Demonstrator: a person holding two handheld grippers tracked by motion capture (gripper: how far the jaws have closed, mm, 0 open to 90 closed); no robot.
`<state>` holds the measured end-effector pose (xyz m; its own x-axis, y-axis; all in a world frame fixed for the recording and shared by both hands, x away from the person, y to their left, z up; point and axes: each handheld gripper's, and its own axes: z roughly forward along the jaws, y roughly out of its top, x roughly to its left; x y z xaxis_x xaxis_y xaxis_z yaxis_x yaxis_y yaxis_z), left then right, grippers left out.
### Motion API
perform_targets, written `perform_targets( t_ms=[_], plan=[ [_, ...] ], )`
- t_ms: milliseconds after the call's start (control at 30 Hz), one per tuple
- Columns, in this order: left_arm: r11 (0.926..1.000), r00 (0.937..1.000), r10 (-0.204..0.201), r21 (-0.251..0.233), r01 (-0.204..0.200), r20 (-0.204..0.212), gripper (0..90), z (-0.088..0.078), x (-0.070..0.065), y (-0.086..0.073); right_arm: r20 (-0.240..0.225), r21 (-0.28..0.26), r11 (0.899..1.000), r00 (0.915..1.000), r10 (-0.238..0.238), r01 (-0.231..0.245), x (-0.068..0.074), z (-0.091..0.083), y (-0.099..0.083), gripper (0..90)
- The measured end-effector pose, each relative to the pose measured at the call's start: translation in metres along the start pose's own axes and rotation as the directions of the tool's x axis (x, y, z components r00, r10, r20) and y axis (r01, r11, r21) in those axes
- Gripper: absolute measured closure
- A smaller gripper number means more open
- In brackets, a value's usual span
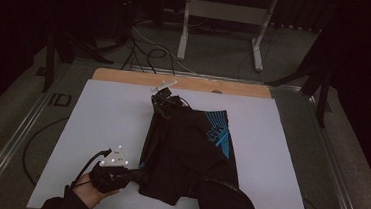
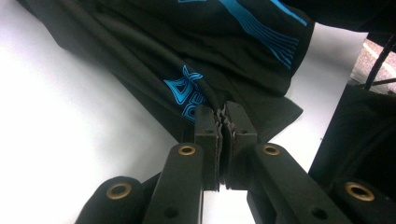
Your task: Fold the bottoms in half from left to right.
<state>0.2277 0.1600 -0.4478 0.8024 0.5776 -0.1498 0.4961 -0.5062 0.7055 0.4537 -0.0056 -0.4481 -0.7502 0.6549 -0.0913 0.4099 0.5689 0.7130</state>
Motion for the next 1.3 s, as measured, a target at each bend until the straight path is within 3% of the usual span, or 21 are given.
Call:
perform_targets(
  t_ms=[300, 1300],
  plan=[
    [0.9993, 0.9993, 0.034, -0.017, -0.034, 0.017, 85.9, 0.003, -0.008, 0.016, 0.009, -0.013, 1.0, 0.9998, 0.015, -0.015, -0.009, -0.013, -0.002, 89.7],
    [0.9961, 0.9931, 0.087, -0.017, -0.086, 0.078, 85.8, 0.024, -0.023, 0.044, 0.063, -0.038, 0.999, 0.9972, 0.041, -0.039, -0.04, -0.051, -0.021, 89.7]
  ],
)
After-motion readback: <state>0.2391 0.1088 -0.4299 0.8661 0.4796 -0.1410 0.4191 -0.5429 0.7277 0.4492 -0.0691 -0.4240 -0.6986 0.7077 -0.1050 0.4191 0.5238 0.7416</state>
